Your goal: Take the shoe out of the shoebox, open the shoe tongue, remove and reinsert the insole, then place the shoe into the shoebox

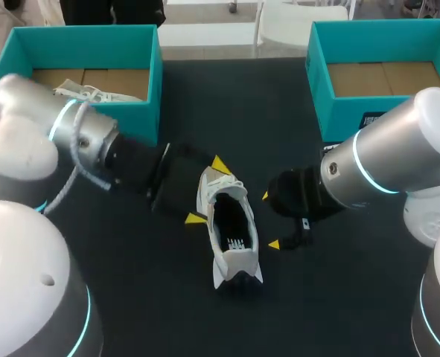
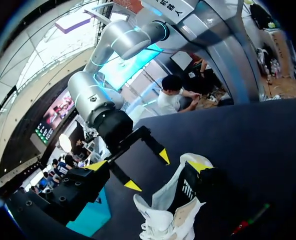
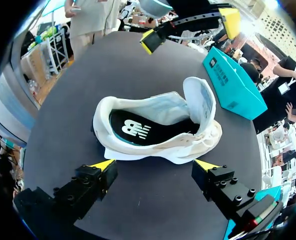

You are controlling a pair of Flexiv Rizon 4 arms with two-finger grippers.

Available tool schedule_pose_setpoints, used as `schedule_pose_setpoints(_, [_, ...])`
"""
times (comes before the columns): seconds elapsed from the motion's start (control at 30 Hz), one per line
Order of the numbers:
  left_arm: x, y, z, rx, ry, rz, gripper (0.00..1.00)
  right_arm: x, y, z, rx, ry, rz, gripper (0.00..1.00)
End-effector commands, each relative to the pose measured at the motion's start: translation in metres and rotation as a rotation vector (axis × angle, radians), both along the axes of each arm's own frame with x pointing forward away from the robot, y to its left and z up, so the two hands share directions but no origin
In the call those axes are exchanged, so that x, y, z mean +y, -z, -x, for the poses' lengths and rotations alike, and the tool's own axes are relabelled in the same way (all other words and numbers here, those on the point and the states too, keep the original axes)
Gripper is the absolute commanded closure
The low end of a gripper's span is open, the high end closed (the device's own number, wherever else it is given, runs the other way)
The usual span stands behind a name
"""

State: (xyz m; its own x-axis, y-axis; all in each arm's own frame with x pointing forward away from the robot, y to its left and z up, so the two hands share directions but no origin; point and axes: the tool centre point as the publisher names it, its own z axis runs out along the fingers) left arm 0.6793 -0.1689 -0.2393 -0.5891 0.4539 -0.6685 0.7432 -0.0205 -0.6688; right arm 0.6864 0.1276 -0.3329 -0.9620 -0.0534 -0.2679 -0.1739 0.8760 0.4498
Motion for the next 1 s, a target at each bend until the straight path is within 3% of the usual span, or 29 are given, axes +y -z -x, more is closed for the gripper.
schedule_pose_setpoints(0.03, [-0.001,-0.005,-0.014,-0.05,0.263,-0.318,0.0,0.0,0.001,0.001,-0.002,0.0,-0.002,0.0])
schedule_pose_setpoints(0.17, [-0.001,-0.005,-0.014,-0.05,0.263,-0.318,0.0,0.0,0.001,0.001,-0.002,0.0,-0.002,0.0])
schedule_pose_setpoints(0.3, [-0.001,-0.005,-0.014,-0.05,0.263,-0.318,0.0,-0.016,-0.009,-0.005,0.021,-0.016,-0.002,0.0])
schedule_pose_setpoints(0.73, [-0.001,-0.005,-0.014,-0.05,0.263,-0.318,0.0,-0.105,-0.097,-0.007,0.077,0.006,0.033,0.0])
schedule_pose_setpoints(1.0, [-0.001,-0.005,-0.014,-0.05,0.263,-0.318,0.0,-0.116,-0.136,-0.005,0.132,-0.005,0.055,0.0])
